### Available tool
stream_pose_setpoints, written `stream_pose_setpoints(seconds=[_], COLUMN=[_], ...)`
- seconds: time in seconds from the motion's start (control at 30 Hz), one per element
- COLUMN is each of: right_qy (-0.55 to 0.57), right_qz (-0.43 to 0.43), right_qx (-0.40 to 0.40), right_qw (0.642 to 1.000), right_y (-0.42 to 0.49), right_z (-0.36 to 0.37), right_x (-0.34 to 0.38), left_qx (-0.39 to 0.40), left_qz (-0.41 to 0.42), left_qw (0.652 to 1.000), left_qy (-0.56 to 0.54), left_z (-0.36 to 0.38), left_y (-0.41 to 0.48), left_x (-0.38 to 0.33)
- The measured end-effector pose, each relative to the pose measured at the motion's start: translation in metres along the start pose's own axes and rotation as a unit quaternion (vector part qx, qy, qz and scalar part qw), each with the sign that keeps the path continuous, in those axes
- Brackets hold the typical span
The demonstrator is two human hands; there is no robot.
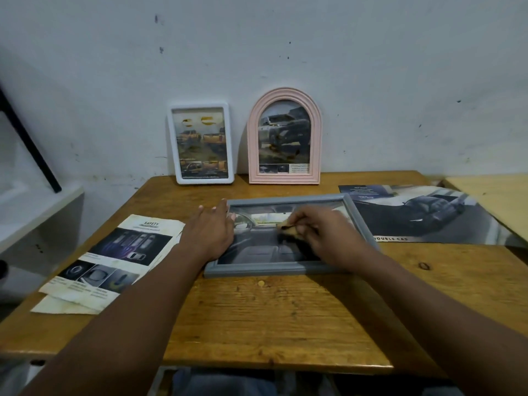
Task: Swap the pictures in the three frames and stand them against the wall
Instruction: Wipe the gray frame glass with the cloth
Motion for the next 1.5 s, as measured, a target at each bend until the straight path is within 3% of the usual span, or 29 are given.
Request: stream_pose_setpoints(seconds=[0.1,0.4,0.53,0.6,0.67,0.73,0.8,0.83,0.87,0.9,0.97,1.03,1.2,1.5], right_qy=[-0.069,-0.225,-0.147,-0.019,0.151,0.298,0.393,0.404,0.392,0.341,0.131,-0.044,-0.236,-0.199], right_qz=[-0.047,-0.023,0.009,0.114,0.25,0.363,0.435,0.451,0.448,0.426,0.327,0.208,0.086,0.05], right_qx=[0.083,0.089,0.003,-0.074,-0.139,-0.151,-0.139,-0.141,-0.149,-0.162,-0.195,-0.193,-0.028,-0.068], right_qw=[0.993,0.97,0.989,0.991,0.946,0.87,0.798,0.783,0.79,0.823,0.915,0.958,0.968,0.976], right_y=[-0.004,-0.018,-0.018,-0.014,-0.006,0.004,0.017,0.024,0.032,0.04,0.056,0.071,0.069,-0.004], right_z=[0.019,-0.058,-0.054,-0.059,-0.068,-0.075,-0.081,-0.084,-0.085,-0.086,-0.087,-0.078,-0.028,-0.06], right_x=[0.0,-0.055,-0.058,-0.058,-0.055,-0.047,-0.04,-0.039,-0.041,-0.045,-0.058,-0.068,-0.101,-0.075], left_qx=[-0.01,-0.004,0.016,0.026,0.026,0.011,0.008,0.02,0.038,0.055,0.072,0.064,0.051,0.054], left_qz=[0.009,0.021,0.017,0.008,0.015,0.036,0.071,0.088,0.102,0.117,0.136,0.138,0.117,0.082], left_qw=[1.0,0.999,0.999,0.999,0.998,0.999,0.996,0.994,0.99,0.986,0.982,0.982,0.983,0.983], left_qy=[0.004,0.025,0.032,0.038,0.048,0.016,-0.044,-0.07,-0.09,-0.104,-0.111,-0.108,-0.133,-0.153], left_z=[0.003,0.003,0.007,0.005,0.002,0.003,0.012,0.019,0.026,0.033,0.044,0.05,0.052,0.047], left_y=[0.002,0.006,0.014,0.02,0.022,0.018,0.012,0.008,0.005,0.002,-0.002,-0.003,-0.004,-0.005], left_x=[0.003,0.005,0.005,0.001,-0.012,-0.035,-0.066,-0.082,-0.097,-0.109,-0.125,-0.128,-0.122,-0.126])
Point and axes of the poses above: each hand's wrist, its own y-axis towards the middle knuckle, its own z-axis out of the palm, x = y × z, the point moved 2 cm from there along y, towards the middle knuckle, and after that the axes turned 15 degrees about -x, right-handed, at the moved point
